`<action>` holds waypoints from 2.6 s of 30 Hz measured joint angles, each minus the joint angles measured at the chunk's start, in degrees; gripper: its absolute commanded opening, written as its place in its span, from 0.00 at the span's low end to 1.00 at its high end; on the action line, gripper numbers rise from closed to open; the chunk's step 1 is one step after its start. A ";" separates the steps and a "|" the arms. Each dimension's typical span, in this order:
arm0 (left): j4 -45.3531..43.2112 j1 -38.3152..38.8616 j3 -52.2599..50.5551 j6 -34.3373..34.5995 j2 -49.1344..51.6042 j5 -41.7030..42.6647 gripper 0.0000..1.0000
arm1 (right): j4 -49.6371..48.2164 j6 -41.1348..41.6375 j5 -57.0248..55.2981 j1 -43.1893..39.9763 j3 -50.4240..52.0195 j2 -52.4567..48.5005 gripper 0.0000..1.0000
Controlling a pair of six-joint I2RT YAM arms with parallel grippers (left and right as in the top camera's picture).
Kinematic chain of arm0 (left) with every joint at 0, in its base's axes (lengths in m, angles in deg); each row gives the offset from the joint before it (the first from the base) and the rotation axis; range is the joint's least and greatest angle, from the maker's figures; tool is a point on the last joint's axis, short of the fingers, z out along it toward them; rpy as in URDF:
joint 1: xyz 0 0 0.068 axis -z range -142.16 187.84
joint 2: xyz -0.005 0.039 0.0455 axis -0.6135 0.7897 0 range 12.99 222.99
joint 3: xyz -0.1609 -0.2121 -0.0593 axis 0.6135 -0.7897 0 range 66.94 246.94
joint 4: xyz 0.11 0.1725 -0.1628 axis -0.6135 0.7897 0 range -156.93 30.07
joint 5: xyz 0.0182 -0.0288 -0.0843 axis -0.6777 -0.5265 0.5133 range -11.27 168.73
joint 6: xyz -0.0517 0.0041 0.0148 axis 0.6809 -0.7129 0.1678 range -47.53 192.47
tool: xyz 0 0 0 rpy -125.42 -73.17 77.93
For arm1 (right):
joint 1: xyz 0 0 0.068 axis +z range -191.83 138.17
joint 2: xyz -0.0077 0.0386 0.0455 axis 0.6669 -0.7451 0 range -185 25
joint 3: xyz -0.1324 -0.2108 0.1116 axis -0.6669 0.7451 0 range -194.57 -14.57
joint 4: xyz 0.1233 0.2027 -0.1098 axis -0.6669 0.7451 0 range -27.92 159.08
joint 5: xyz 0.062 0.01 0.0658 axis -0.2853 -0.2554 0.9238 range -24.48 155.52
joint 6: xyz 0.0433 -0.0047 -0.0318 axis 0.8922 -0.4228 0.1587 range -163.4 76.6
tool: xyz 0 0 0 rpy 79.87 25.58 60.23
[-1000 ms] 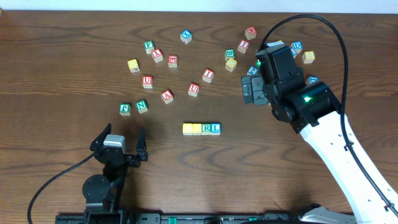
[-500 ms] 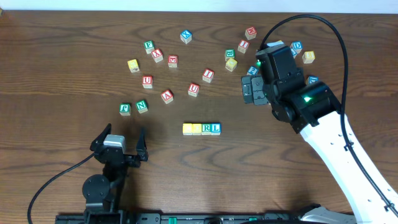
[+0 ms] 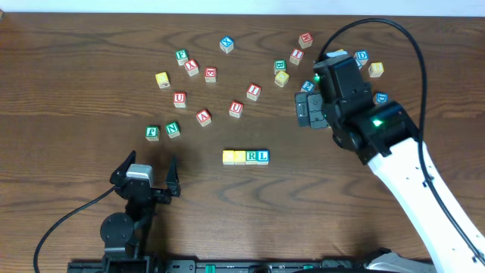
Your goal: Spell out CORL
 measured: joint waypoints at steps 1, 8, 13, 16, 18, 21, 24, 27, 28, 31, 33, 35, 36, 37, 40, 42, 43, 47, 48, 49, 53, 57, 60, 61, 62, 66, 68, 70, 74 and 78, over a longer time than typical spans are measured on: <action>0.00 0.00 0.00 0.00 0.00 0.00 0.91 | -2.08 0.00 0.07 0.00 0.92 1.25 0.99; 0.31 -0.02 0.20 0.02 0.00 0.28 0.91 | -45.09 -5.40 0.92 0.00 25.70 22.91 0.99; 0.39 -0.02 0.26 0.02 0.07 0.44 0.91 | -71.14 -13.92 3.87 -0.02 51.49 36.17 0.99; 0.37 -0.02 0.26 0.00 0.04 0.61 0.91 | -78.20 -19.45 6.14 -0.44 65.92 44.30 0.99; 0.35 -0.02 0.26 0.00 0.09 0.66 0.91 | -79.71 -20.92 7.08 -1.64 71.36 49.09 0.99; 0.37 -0.02 0.26 0.00 0.04 0.66 0.91 | -78.27 -22.18 9.84 -4.74 77.94 57.75 0.99; 0.35 -0.02 0.26 0.00 0.07 0.66 0.91 | -67.54 -22.84 13.94 -8.24 79.47 65.24 0.99; 0.39 -0.02 0.28 0.02 0.11 0.68 0.91 | -53.86 -21.92 17.25 -11.93 79.62 72.41 0.99; 0.37 -0.02 0.28 0.02 0.07 0.66 0.91 | -48.54 -20.46 17.99 -14.14 79.84 75.97 0.99; 0.44 -0.02 0.31 0.00 0.09 0.70 0.91 | -47.43 -16.79 19.10 -18.51 79.78 78.23 0.99; 0.44 -0.02 0.31 0.00 0.07 0.70 0.91 | -47.41 -15.04 19.41 -20.59 79.78 78.27 0.99; 0.42 -0.02 0.31 0.00 0.07 0.70 0.91 | -47.41 -13.70 19.65 -22.34 79.78 78.29 0.99; 0.44 -0.02 0.31 0.00 0.07 0.70 0.91 | -47.43 -13.11 19.69 -23.08 79.78 78.31 0.99; 0.42 -0.02 0.31 0.00 0.07 0.70 0.91 | -47.41 -12.72 19.69 -23.19 79.78 78.31 0.99; 0.42 -0.02 0.31 0.00 0.07 0.70 0.91 | -47.43 -12.24 19.89 -23.19 79.78 78.31 0.99; 0.42 -0.02 0.31 0.00 0.07 0.70 0.91 | -47.43 -11.96 19.93 -23.19 79.78 78.31 0.99; 0.44 -0.02 0.31 0.00 0.07 0.70 0.91 | -47.43 -11.78 19.93 -23.19 79.78 78.31 0.99; 0.42 -0.02 0.31 0.00 0.07 0.70 0.91 | -47.45 -11.54 19.93 -23.19 79.78 78.31 0.99; 0.44 -0.02 0.31 0.00 0.07 0.70 0.91 | -47.45 -11.54 19.93 -23.19 79.78 78.31 0.99; 0.42 -0.02 0.31 0.00 0.07 0.70 0.91 | -47.45 -11.52 19.93 -23.19 79.78 78.31 0.99; 0.42 -0.02 0.31 0.00 0.07 0.70 0.91 | -47.45 -11.52 19.93 -23.19 79.78 78.31 0.99; 0.42 -0.02 0.31 0.00 0.07 0.70 0.91 | -47.45 -11.34 19.93 -23.19 79.78 78.31 0.99; 0.42 -0.02 0.31 0.00 0.07 0.70 0.91 | -47.45 -11.34 19.93 -23.19 79.78 78.31 0.99; 0.42 -0.02 0.31 0.00 0.07 0.70 0.91 | -47.45 -11.34 19.93 -23.19 79.78 78.31 0.99; 0.42 -0.02 0.31 0.00 0.07 0.70 0.91 | -47.45 -11.34 19.93 -23.19 79.78 78.31 0.99; 0.42 -0.02 0.31 0.00 0.07 0.70 0.91 | -47.45 -11.34 19.93 -23.19 79.78 78.31 0.99; 0.42 -0.02 0.31 0.00 0.07 0.70 0.91 | -47.45 -11.34 19.93 -23.19 79.78 78.31 0.99; 0.42 -0.02 0.31 0.00 0.07 0.70 0.91 | -47.45 -11.34 19.93 -23.19 79.78 78.31 0.99; 0.44 -0.02 0.31 0.00 0.07 0.70 0.91 | -47.45 -11.34 19.93 -23.19 79.78 78.31 0.99; 0.42 -0.02 0.31 0.00 0.07 0.70 0.91 | -47.45 -11.34 19.93 -23.19 79.78 78.31 0.99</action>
